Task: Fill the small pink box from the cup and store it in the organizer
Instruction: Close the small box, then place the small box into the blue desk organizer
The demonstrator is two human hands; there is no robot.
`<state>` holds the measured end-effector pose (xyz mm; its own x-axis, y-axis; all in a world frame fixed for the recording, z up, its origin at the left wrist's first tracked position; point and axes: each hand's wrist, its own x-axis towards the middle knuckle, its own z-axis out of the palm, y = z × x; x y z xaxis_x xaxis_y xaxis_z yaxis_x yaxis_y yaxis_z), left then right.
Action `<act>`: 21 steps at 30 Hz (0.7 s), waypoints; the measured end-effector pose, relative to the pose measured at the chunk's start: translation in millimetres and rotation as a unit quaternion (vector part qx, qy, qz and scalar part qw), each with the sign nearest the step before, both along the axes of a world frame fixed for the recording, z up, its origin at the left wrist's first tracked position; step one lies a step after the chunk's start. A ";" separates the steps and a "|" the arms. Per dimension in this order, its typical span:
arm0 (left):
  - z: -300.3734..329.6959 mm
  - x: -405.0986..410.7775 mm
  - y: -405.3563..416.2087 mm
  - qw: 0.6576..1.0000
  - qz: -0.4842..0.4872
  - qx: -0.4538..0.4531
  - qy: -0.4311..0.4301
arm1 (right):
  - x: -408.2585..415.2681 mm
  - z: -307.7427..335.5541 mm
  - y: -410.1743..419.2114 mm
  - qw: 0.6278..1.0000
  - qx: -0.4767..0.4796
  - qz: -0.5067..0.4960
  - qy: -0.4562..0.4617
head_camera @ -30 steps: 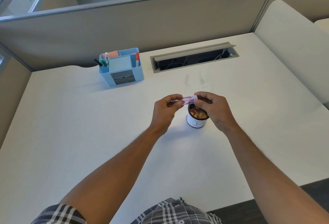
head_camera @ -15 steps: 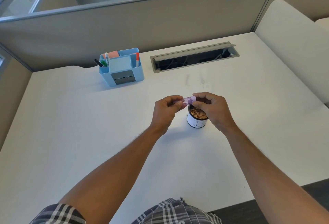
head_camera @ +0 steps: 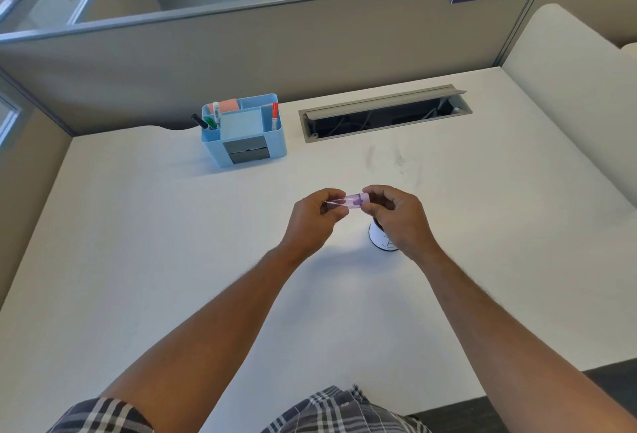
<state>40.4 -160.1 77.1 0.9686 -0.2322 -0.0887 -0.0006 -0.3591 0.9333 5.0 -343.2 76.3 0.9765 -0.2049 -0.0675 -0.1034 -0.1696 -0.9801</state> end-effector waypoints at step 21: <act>-7.7 88.6 147.8 0.917 0.081 0.319 -0.227 | 38.0 -101.9 158.7 0.873 -0.413 0.260 0.017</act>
<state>129.0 -12.3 69.4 0.9566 -0.1239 0.2638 -0.2356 -0.8614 0.4500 43.0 -184.5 -25.7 0.9519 0.2737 -0.1377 0.1720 -0.8492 -0.4992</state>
